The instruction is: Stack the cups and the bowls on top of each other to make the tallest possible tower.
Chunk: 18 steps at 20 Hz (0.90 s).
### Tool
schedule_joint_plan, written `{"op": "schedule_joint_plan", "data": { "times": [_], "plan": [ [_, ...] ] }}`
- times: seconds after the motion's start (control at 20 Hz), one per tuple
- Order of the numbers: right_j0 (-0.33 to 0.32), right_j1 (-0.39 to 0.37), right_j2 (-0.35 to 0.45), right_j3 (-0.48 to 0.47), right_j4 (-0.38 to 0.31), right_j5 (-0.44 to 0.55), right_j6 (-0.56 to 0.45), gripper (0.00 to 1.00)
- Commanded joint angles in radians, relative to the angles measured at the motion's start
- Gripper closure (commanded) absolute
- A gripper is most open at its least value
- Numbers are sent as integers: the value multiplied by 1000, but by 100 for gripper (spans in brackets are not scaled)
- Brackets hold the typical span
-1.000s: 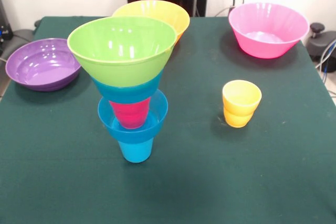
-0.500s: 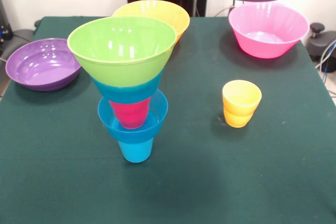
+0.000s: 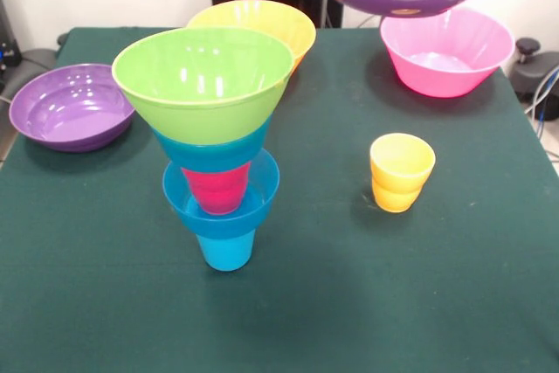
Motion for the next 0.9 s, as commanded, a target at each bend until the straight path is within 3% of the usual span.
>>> {"op": "schedule_joint_plan", "data": {
  "times": [0.05,0.9],
  "plan": [
    [-10,92,-25,39,-96,76,-42,100],
    [-64,131,22,33,-129,95,-40,100]
  ]
}}
